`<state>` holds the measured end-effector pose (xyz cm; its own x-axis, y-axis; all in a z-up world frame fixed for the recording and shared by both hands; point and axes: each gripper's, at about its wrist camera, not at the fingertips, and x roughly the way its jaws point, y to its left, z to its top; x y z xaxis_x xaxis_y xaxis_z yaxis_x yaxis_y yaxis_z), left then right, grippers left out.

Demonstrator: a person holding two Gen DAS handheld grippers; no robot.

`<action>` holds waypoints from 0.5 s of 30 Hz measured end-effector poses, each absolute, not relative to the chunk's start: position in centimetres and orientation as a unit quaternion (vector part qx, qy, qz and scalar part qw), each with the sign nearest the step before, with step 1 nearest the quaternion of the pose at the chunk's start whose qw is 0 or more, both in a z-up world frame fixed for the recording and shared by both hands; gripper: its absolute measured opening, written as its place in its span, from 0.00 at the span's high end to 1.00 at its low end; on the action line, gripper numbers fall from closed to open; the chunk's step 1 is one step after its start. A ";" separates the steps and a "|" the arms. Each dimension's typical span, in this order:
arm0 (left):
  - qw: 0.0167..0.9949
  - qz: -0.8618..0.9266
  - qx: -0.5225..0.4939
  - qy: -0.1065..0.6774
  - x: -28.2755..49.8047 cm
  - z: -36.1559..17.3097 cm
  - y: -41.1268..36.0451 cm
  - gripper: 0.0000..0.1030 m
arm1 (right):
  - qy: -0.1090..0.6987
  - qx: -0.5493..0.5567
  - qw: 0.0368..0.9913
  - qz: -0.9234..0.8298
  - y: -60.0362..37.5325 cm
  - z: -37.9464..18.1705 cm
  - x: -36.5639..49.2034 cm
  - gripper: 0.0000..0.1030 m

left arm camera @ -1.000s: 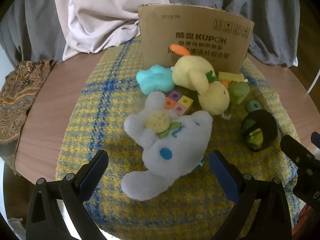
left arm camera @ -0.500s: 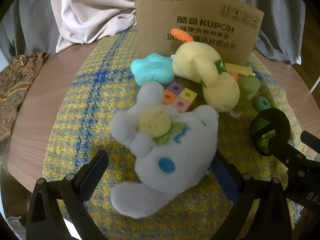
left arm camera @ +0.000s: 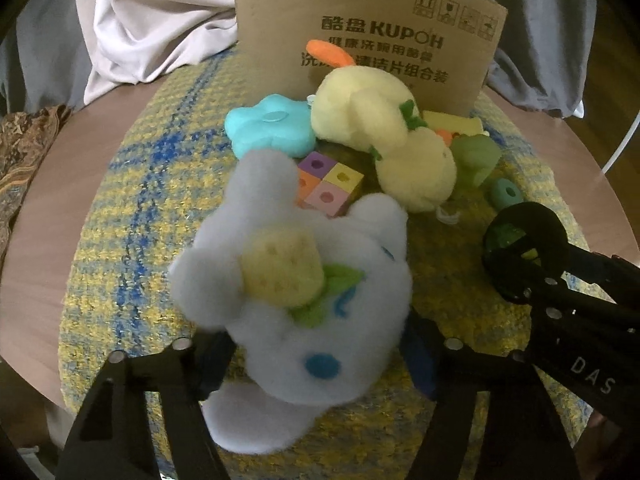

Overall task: Organize objects
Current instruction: 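Close left gripper on white plush bunny while right gripper closes on black ball toy, then lift white bunny with left gripper while right gripper carries black toy over box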

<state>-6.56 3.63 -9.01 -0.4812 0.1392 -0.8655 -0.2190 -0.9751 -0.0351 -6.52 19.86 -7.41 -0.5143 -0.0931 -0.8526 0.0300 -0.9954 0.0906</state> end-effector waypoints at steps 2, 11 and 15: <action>0.104 0.862 -0.495 0.038 -6.5 -8.7 3.6 0.41 | -0.035 0.491 0.035 -0.870 20.0 -7.3 -6.5 0.39; 0.098 0.870 -0.481 0.044 -5.9 -7.8 3.2 0.44 | -0.042 0.477 0.029 -0.878 20.3 -6.2 -5.8 0.39; 0.097 0.874 -0.474 0.046 -5.4 -7.1 3.1 0.44 | -0.043 0.470 0.027 -0.881 20.3 -5.5 -5.3 0.39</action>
